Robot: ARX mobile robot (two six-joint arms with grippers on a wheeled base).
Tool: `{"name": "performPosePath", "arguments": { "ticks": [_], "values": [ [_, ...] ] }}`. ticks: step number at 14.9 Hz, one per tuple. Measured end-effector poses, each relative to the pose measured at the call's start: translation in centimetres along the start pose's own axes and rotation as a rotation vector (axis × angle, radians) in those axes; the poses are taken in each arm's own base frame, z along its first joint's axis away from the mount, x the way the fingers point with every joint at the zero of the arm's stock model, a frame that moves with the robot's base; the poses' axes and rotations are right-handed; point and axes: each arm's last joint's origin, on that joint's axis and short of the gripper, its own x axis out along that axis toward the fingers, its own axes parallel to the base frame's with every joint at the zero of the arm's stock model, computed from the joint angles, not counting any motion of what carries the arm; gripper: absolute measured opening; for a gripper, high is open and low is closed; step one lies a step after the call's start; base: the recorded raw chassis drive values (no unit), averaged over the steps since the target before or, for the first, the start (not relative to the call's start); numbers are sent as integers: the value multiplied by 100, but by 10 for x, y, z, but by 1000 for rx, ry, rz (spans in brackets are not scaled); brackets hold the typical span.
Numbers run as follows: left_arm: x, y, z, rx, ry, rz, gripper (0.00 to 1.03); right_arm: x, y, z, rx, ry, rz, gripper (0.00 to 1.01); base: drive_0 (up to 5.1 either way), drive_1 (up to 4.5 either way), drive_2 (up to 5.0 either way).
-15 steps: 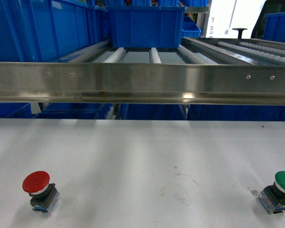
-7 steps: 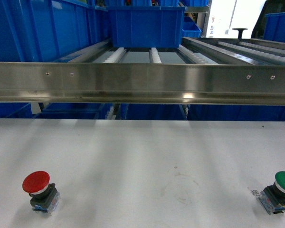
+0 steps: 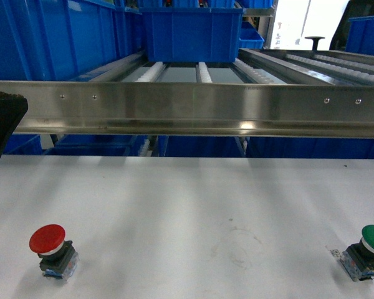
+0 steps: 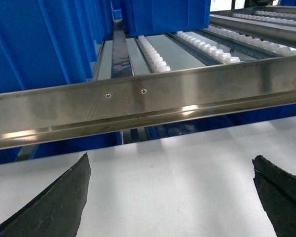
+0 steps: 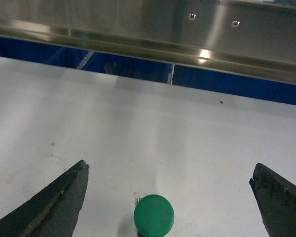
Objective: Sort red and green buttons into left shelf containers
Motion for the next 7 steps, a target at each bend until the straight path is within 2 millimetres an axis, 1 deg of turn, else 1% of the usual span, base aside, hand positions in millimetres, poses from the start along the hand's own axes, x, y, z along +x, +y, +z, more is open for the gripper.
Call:
{"name": "performPosePath", "arguments": {
  "ticks": [1,3,5,7],
  "values": [
    [0,0,0,3,-1,-2,98,24,-6,2,4,109,48,98,0,0,0],
    [0,-1,0,3,-1,-2,98,33,-8,5,4,126,77,98,0,0,0],
    [0,0,0,3,-1,1,98,40,-8,-3,-6,180,80,98,0,0,0],
    [0,0,0,3,-1,1,98,49,-7,-13,-3,254,124,98,0,0,0]
  ]
}}
